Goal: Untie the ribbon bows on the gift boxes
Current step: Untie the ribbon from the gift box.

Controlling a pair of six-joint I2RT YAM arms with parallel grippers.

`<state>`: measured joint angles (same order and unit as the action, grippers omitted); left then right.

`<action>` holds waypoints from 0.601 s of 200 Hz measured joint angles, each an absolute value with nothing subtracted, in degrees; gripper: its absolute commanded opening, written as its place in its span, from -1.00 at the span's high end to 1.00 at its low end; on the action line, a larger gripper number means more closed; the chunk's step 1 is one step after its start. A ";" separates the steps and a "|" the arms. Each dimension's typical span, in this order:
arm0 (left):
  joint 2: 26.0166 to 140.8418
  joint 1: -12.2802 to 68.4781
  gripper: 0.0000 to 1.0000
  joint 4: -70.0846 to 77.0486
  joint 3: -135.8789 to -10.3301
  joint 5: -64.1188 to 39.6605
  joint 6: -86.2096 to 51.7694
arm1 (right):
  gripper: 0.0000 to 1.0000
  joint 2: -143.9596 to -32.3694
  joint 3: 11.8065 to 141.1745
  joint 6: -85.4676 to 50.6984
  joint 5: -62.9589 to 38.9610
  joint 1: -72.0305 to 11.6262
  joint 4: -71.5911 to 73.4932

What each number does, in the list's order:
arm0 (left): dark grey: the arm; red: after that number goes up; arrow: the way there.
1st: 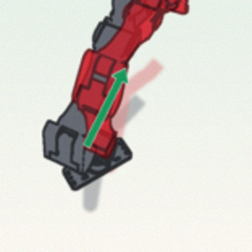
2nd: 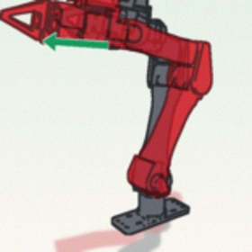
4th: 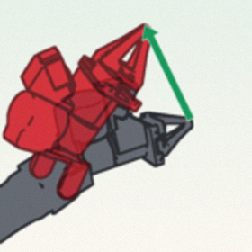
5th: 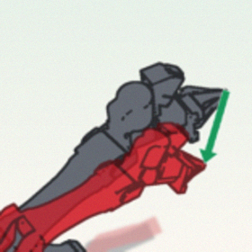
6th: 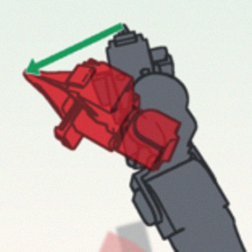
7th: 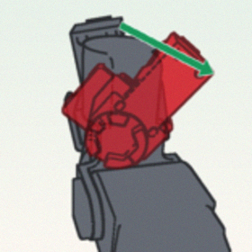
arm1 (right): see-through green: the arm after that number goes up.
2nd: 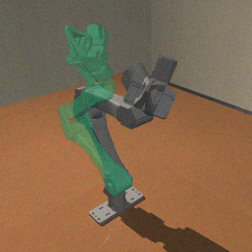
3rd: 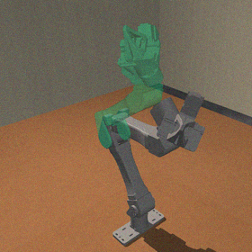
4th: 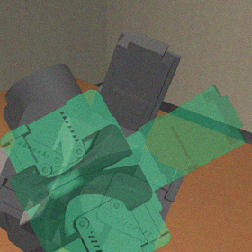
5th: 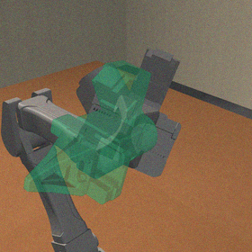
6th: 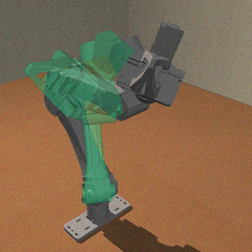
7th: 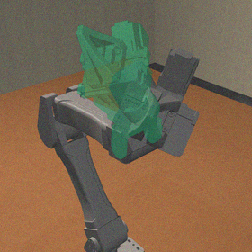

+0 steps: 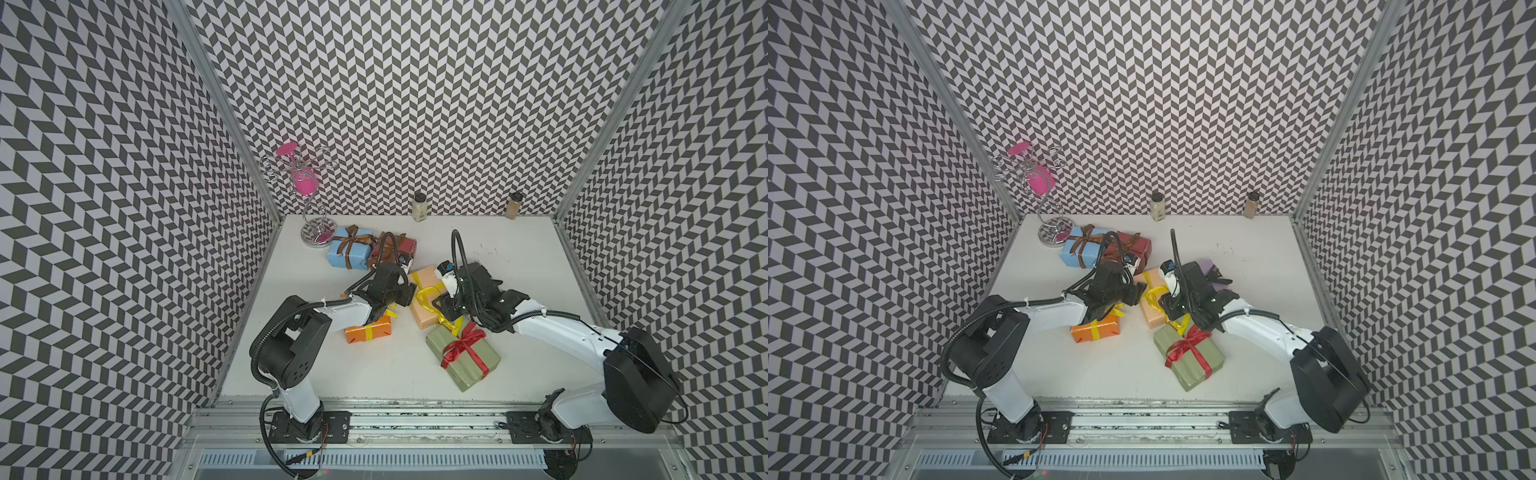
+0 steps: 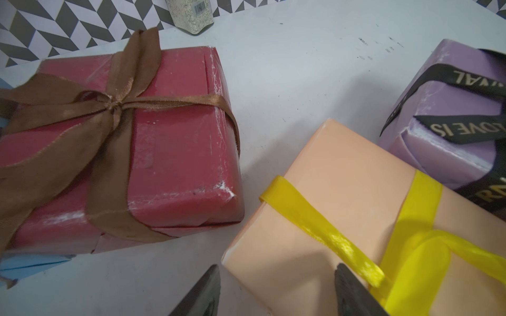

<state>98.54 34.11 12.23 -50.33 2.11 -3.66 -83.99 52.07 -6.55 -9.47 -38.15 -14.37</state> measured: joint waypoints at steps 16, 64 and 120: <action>98.43 34.11 -0.34 12.12 -50.26 2.11 -3.64 | 0.28 -85.45 52.07 -5.98 -9.47 -38.15 -14.61; 98.10 34.11 -0.34 12.14 -49.91 2.11 -3.46 | 0.29 -87.35 52.07 -5.02 -9.47 -38.15 -14.76; 97.86 34.11 -0.34 12.36 -49.43 2.15 -3.42 | 0.30 -88.86 52.03 -4.49 -9.67 -38.13 -14.48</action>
